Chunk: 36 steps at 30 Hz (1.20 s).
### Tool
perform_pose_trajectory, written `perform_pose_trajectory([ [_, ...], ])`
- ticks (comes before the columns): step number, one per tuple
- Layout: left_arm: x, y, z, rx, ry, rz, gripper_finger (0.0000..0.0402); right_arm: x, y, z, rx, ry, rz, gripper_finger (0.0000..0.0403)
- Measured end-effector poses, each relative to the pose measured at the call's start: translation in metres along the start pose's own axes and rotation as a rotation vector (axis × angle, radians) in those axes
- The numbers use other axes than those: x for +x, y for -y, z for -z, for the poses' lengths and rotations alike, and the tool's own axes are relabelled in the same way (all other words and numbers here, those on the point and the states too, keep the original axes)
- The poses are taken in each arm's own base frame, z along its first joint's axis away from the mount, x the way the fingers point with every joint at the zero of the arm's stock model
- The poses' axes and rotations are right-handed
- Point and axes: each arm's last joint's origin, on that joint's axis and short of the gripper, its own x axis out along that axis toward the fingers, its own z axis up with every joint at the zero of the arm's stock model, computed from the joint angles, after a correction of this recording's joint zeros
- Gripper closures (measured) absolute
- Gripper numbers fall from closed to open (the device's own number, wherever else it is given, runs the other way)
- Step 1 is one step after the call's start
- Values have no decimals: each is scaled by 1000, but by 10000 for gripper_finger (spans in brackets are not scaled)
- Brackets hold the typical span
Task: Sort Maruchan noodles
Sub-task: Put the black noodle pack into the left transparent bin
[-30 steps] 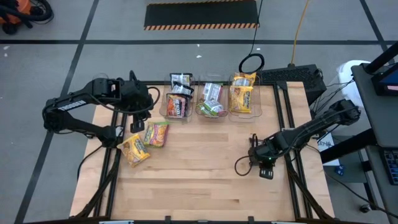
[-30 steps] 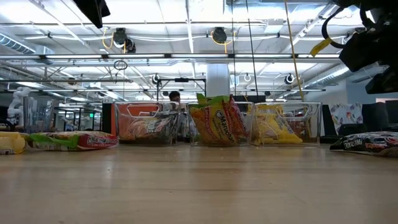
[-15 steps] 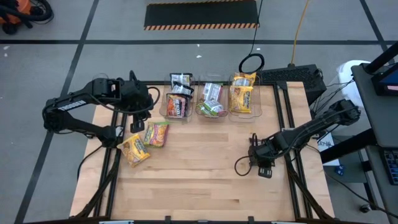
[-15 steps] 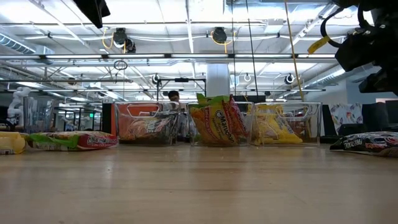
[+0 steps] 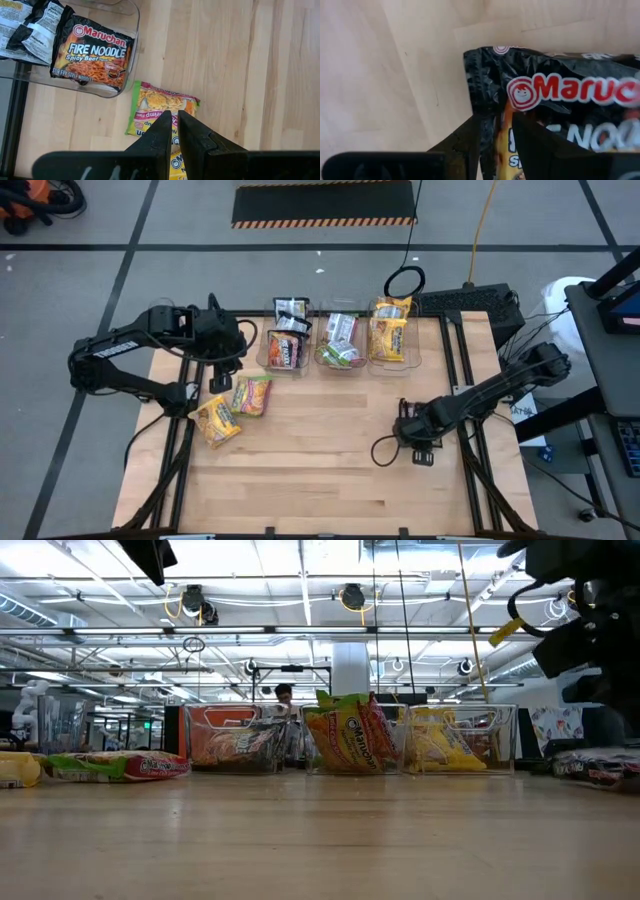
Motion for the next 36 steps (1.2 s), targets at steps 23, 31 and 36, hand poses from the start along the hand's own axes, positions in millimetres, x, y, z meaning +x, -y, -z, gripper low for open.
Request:
perform_pose_trajectory([
  [23,0,0,0,-2,-1,0,364,3,-6,-4,-27,-19,-104,298],
  [31,0,0,1,-9,-10,1,364,7,-5,-6,-64,-18,-78,298],
  [36,0,0,1,-10,-11,1,364,7,-6,-7,-67,-7,-85,298],
])
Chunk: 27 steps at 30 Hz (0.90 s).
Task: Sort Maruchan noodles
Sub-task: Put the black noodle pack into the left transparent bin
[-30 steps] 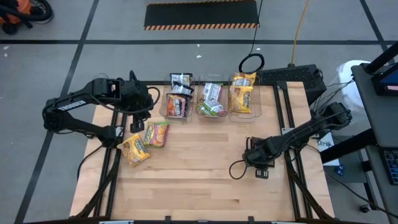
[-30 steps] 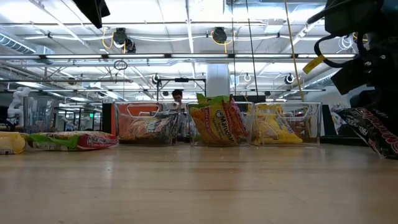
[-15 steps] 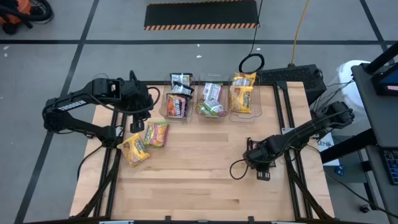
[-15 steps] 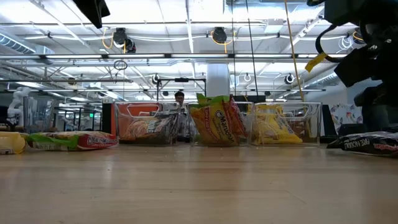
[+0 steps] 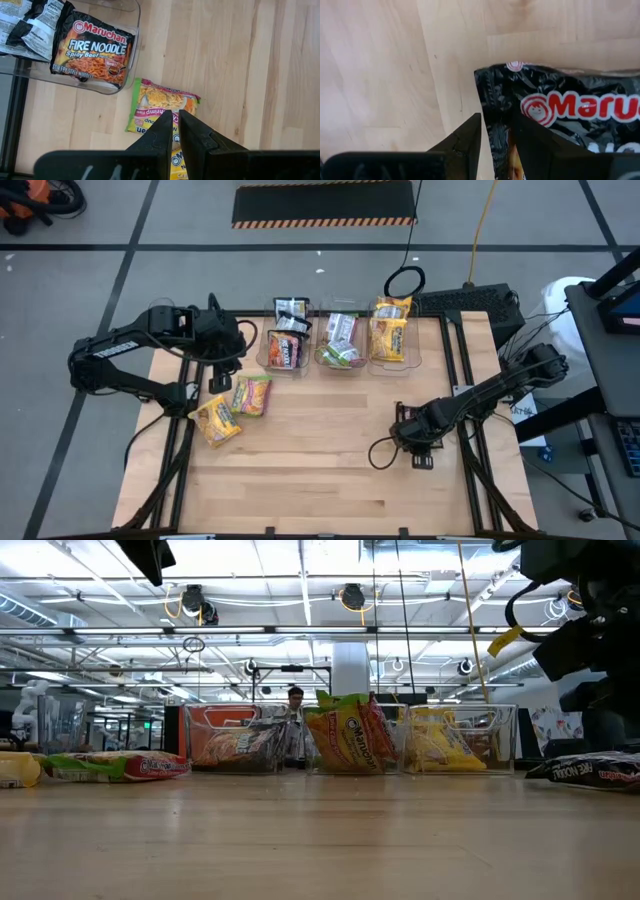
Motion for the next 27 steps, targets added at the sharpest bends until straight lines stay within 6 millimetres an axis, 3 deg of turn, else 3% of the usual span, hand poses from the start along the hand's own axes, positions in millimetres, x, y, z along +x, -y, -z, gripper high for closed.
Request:
perform_pose_trajectory([
  [16,0,0,0,-1,-1,0,364,28,15,10,88,42,2,298],
  [27,0,0,0,-1,0,2,364,25,11,10,86,47,-108,298],
])
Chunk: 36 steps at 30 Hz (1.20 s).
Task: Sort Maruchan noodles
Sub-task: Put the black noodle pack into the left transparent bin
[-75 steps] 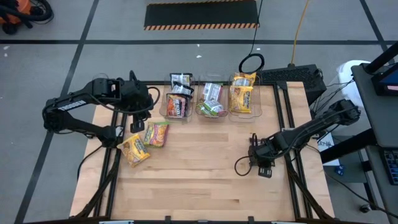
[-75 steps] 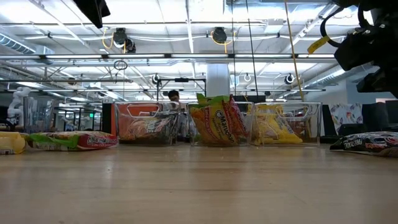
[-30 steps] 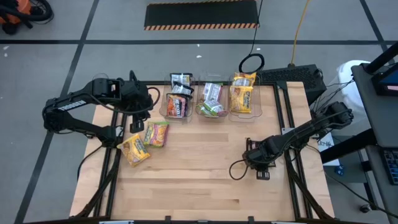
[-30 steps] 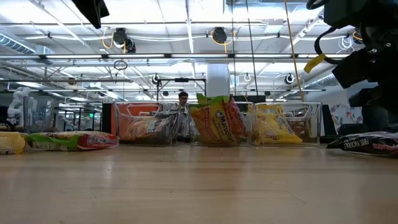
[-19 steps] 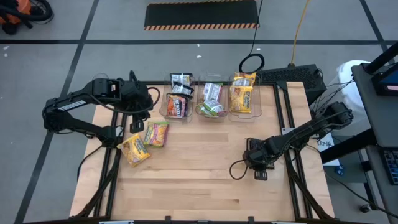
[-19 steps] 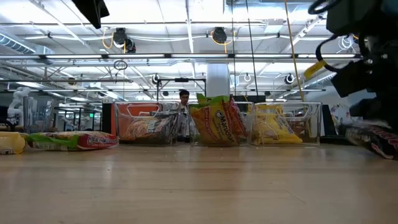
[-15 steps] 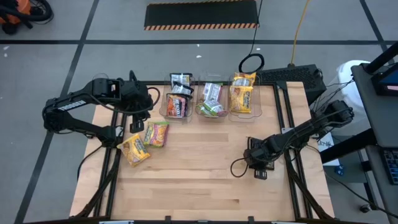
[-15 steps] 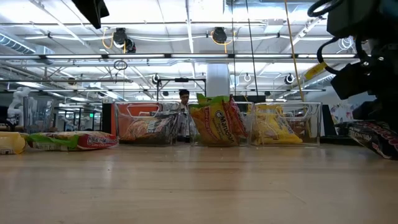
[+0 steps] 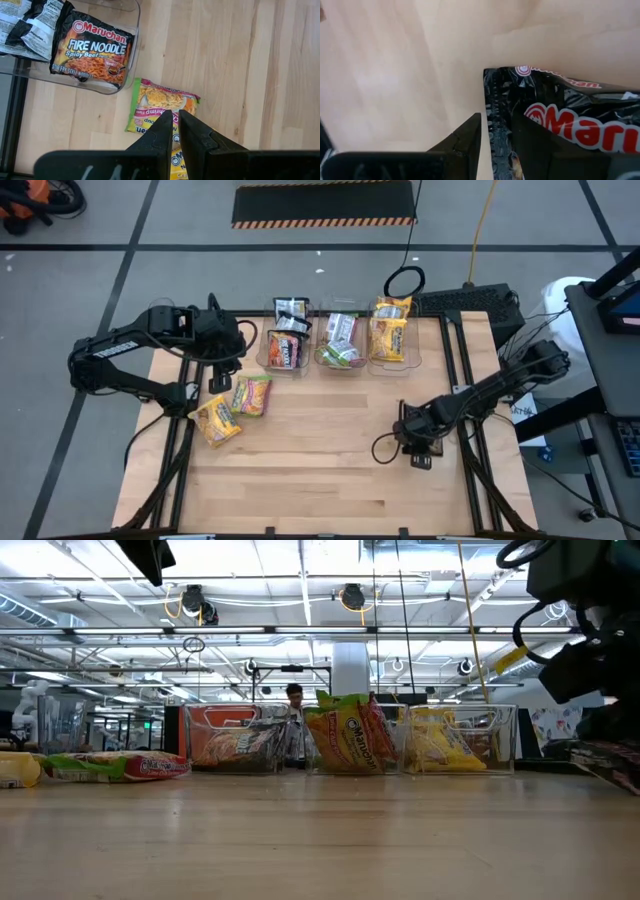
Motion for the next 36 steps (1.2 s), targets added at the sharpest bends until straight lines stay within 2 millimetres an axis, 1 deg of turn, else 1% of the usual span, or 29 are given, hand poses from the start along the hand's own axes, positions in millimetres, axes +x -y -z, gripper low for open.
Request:
perform_pose_trajectory([
  [6,0,0,0,1,0,2,364,-8,-2,3,57,-5,-54,298],
  [15,0,0,0,2,1,2,364,-19,-5,7,44,16,-113,298],
  [20,0,0,0,2,1,2,364,-22,-7,10,24,-15,-150,298],
  [24,0,0,0,4,2,2,364,-21,-7,15,-42,-60,-150,298],
  [30,0,0,0,3,3,2,364,-20,-6,25,-43,-125,-90,298],
  [36,0,0,0,3,3,2,364,-18,-10,29,-62,-130,-66,298],
])
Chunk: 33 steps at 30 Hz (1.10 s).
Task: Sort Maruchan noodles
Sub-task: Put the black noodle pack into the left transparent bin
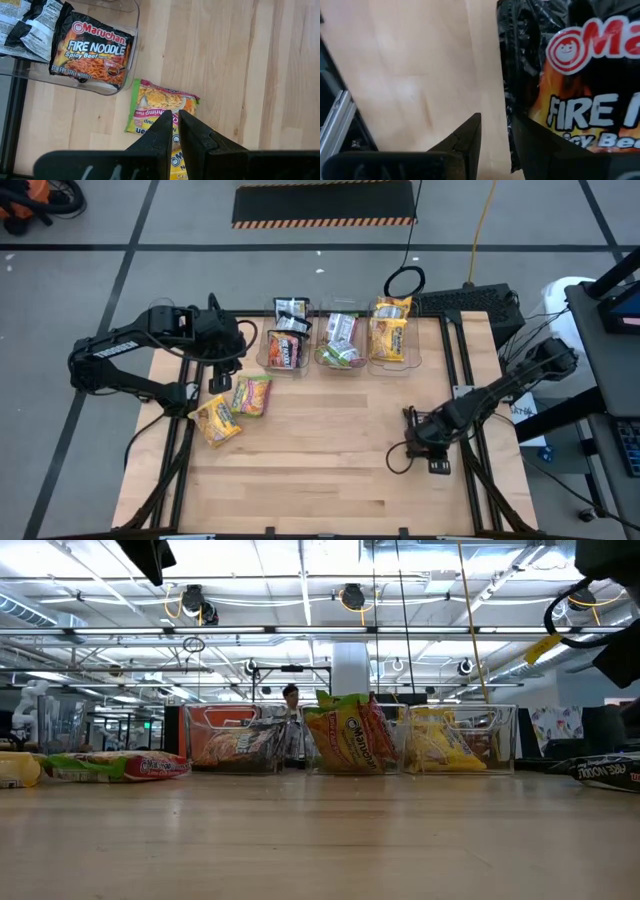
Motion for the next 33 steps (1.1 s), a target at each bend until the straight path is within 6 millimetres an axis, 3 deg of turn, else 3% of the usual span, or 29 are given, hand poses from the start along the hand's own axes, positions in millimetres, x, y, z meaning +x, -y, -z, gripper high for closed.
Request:
perform_pose_trajectory([
  [9,0,0,0,-3,1,0,364,4,-5,4,12,30,61,298],
  [23,0,0,0,-7,1,0,364,8,-21,6,49,70,-7,299],
  [33,0,0,0,-3,1,0,364,5,-27,-7,47,187,-90,335],
])
